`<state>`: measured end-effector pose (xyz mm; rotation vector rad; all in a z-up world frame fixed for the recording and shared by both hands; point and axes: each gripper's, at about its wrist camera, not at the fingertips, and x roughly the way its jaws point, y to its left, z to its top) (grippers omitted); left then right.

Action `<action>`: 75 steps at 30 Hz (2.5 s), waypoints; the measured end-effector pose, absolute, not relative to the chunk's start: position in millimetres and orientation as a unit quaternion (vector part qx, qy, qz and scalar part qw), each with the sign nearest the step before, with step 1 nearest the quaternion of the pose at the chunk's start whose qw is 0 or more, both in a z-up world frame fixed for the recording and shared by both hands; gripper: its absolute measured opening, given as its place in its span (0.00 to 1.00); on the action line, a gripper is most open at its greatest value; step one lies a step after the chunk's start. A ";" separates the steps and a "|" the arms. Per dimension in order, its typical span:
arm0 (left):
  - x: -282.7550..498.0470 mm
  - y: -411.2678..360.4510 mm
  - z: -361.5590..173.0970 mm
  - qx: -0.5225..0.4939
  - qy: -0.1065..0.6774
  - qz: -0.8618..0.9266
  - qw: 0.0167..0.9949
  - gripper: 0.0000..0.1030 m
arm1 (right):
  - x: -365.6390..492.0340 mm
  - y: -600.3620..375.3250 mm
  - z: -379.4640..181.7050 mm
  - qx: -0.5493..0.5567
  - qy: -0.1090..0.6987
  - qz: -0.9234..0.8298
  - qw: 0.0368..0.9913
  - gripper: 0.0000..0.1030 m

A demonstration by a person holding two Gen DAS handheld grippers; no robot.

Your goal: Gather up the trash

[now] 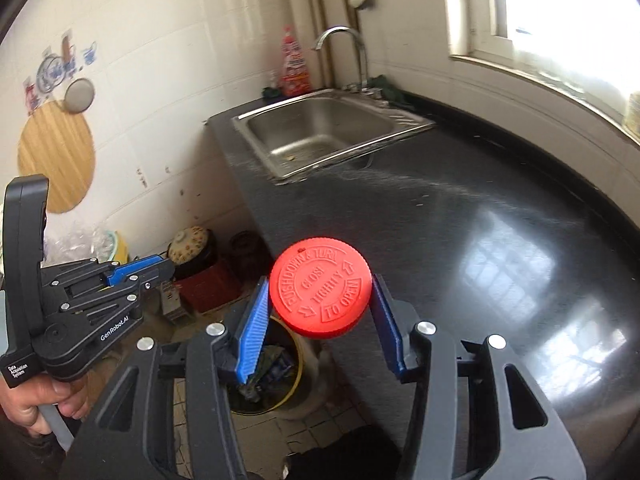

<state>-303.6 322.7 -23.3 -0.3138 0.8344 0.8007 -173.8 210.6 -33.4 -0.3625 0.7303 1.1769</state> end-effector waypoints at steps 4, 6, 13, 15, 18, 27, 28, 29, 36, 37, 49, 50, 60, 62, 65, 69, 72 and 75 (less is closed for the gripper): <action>-351.0 339.4 -40.9 -0.171 0.397 0.409 0.804 0.11 | -223.1 254.9 -55.5 -0.191 0.345 0.580 0.713 0.48; -365.0 345.7 -50.9 -0.184 0.398 0.418 0.796 0.11 | -237.1 269.1 -65.7 -0.200 0.351 0.590 0.700 0.48; -380.2 361.6 -83.2 -0.212 0.403 0.421 0.785 0.11 | -259.1 300.1 -96.5 -0.228 0.369 0.601 0.672 0.48; -379.1 366.3 -94.5 -0.221 0.405 0.417 0.783 0.11 | -260.2 307.8 -108.3 -0.236 0.378 0.599 0.665 0.48; -378.4 375.2 -121.0 -0.235 0.413 0.403 0.782 0.11 | -259.9 323.1 -134.4 -0.249 0.398 0.593 0.654 0.48; -378.4 384.9 -218.1 -0.293 0.462 0.367 0.752 0.11 | -251.1 350.5 -229.5 -0.285 0.472 0.553 0.624 0.48; -377.5 383.8 -223.3 -0.295 0.465 0.365 0.751 0.11 | -251.2 350.5 -232.9 -0.287 0.474 0.553 0.623 0.48; -376.9 382.6 -226.9 -0.296 0.468 0.364 0.749 0.11 | -251.1 350.9 -236.9 -0.288 0.475 0.552 0.621 0.48; -377.3 384.0 -234.9 -0.297 0.465 0.368 0.749 0.11 | -250.9 353.1 -240.4 -0.284 0.480 0.552 0.620 0.48; -378.0 385.4 -233.9 -0.296 0.461 0.371 0.750 0.12 | -250.2 354.2 -238.9 -0.282 0.481 0.554 0.618 0.49; -384.9 383.3 -220.6 -0.286 0.451 0.396 0.747 0.89 | -243.9 354.5 -220.1 -0.255 0.482 0.568 0.617 0.78; -384.7 382.2 -218.8 -0.284 0.450 0.396 0.748 0.89 | -243.8 353.2 -218.2 -0.255 0.480 0.569 0.617 0.78; -378.1 366.8 -156.5 -0.268 0.393 0.400 0.784 0.89 | -228.8 300.7 -139.0 -0.219 0.416 0.578 0.666 0.85; -366.8 357.4 -131.9 -0.260 0.373 0.392 0.800 0.93 | -215.4 269.3 -106.8 -0.209 0.389 0.562 0.700 0.87; -338.6 340.9 -98.2 -0.257 0.350 0.357 0.827 0.93 | -191.6 217.5 -68.5 -0.193 0.356 0.531 0.745 0.89; -283.7 302.6 -58.8 -0.216 0.341 0.297 0.865 0.93 | -145.1 124.3 -26.4 -0.154 0.341 0.452 0.810 0.89; -236.6 260.9 -35.3 -0.165 0.342 0.245 0.892 0.93 | -113.0 41.0 -3.3 -0.117 0.336 0.380 0.854 0.89; -195.8 216.1 -17.6 -0.136 0.329 0.191 0.914 0.93 | -95.5 -41.7 10.2 -0.089 0.324 0.306 0.891 0.89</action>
